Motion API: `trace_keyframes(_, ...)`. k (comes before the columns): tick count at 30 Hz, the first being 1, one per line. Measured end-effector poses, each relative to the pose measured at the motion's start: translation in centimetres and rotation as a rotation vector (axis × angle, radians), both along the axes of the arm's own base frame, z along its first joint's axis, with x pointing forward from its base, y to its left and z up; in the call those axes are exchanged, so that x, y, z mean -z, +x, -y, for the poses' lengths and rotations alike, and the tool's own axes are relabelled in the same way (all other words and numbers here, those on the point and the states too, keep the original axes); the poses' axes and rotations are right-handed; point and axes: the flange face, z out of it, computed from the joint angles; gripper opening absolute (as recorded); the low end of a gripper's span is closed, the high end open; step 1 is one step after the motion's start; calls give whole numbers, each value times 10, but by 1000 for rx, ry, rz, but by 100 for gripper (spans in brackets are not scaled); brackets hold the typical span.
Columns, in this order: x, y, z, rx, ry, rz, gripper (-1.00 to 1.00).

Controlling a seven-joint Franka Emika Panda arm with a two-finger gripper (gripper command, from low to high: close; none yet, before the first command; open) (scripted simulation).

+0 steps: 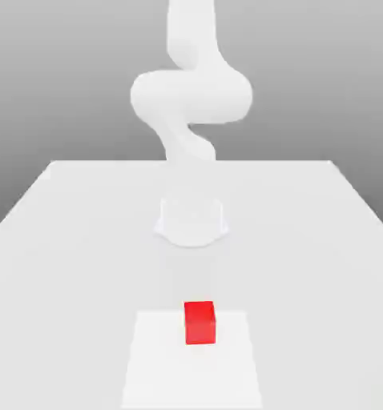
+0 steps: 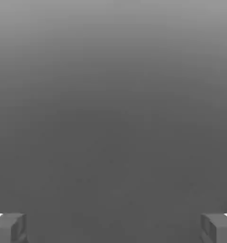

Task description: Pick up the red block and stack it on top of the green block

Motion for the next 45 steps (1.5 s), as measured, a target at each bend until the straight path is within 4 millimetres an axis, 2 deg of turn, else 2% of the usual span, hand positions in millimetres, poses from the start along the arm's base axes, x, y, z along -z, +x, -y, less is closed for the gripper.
trace_keyframes(4, 99, 40, -3, -14, -7, -151, 0)
trace_keyframes(6, 149, 50, -5, -22, -10, -225, 0)
trace_keyframes(9, 224, 55, -7, -33, -15, -337, 0)
trace_keyframes(13, 325, 40, -10, -49, -21, -494, 0)
trace_keyframes(15, 376, 22, -11, -58, -25, -579, 0)
trace_keyframes(17, 427, -3, -12, -68, -28, -672, 0)
trace_keyframes(19, 457, -13, -12, -72, -29, -708, 0)
trace_keyframes(21, 477, -16, -12, -73, -30, -717, 0)
trace_keyframes(24, 505, -17, -12, -73, -30, -719, 0)
trace_keyframes(25, 513, -18, -12, -74, -30, -720, -100)
trace_keyframes(32, 515, -18, -12, -73, -30, -720, -100)
trace_keyframes(39, 458, -18, -12, -75, -31, -720, -100)
trace_keyframes(41, 450, -3, -28, -160, -62, -718, -100)
trace_keyframes(45, 441, 35, -76, -393, -150, -710, -100)
